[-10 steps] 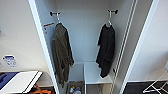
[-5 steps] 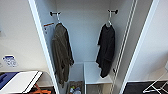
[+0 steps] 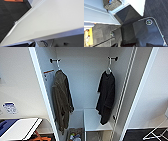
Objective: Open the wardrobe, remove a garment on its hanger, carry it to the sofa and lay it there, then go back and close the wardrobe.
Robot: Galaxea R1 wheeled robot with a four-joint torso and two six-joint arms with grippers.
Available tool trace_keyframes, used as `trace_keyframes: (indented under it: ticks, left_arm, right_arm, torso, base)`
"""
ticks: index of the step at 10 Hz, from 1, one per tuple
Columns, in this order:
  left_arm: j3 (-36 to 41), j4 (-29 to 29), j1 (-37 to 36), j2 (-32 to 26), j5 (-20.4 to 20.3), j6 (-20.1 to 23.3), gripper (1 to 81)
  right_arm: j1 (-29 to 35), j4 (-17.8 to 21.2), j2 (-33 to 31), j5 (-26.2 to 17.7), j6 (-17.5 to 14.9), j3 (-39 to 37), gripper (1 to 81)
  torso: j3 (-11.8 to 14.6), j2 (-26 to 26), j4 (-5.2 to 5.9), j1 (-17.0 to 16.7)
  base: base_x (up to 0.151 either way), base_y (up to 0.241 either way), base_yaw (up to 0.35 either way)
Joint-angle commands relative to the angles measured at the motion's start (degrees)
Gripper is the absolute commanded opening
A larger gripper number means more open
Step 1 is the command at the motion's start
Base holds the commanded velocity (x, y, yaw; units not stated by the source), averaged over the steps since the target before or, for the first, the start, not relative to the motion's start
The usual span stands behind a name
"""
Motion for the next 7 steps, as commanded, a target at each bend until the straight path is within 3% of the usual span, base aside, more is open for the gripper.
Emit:
trace_keyframes:
  ticks: [1,4,6,7]
  left_arm:
    - [-4.8,-10.3,-2.4,-0.7,-7.4,0.8,81.1]
    - [-10.9,-13.2,1.1,-1.0,-6.7,1.1,81.1]
    - [-11.8,-12.4,3.4,-0.8,-4.1,5.2,81.1]
    - [-12.1,0.1,5.8,-0.3,0.4,11.2,81.1]
  right_arm:
    - [4.4,0.0,0.6,-3.4,0.0,-1.8,81.1]
    - [4.6,-0.4,1.8,-4.0,-0.1,-3.4,81.1]
    - [4.8,-0.5,2.6,-4.0,-0.3,-4.1,81.1]
    - [5.4,-0.6,3.8,-4.0,-0.8,-5.4,81.1]
  torso:
    - [0.0,0.0,0.0,0.0]
    - [0.0,0.0,0.0,0.0]
    - [0.0,0.0,0.0,0.0]
    - [0.0,0.0,0.0,0.0]
  base:
    - [0.0,0.0,0.0]
    - [0.0,0.0,0.0]
    - [0.0,0.0,0.0]
    - [0.0,0.0,0.0]
